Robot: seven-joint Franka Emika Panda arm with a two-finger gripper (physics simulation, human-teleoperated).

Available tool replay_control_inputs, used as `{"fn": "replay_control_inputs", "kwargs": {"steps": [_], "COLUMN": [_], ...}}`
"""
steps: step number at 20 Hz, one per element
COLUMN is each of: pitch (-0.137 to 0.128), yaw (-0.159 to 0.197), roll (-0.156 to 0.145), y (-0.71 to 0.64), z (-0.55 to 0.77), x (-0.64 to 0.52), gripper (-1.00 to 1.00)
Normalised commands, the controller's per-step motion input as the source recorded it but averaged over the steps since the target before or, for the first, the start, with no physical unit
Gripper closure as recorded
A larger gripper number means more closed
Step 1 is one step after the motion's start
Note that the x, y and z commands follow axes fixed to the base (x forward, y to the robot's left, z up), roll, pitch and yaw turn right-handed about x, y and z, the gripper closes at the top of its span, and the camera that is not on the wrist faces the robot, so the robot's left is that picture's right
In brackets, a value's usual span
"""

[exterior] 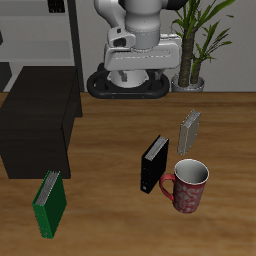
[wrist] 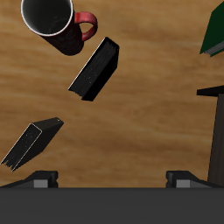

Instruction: Place the yellow book flat on top of the shelf

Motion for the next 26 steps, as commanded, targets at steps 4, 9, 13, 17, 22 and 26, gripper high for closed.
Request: {"fn": "replay_control_inputs", "kwargs": {"steps": [4, 9, 13, 17, 22, 26], "pitch": [0.022, -0.026, -0.073, -0.018, -0.022, 0.022], "yaw": [-0.083, -0.021, -0.029, -0.07, -0.053, -0.067], "roll": [-0.039, -0.044, -0.013, -0.001, 0.012, 0.019], "y": [0.03, 0.31, 0.57, 0.66, 0.49, 0.46], "z": [-0.07, -0.08, -0.11, -0.17, -0.07, -0.22], "x": [-0.04, -0.21, -0.23, -0.18, -0.06, 0.02], "gripper": [-1.0, -1.0, -1.0, -1.0, -1.0, -1.0]}}
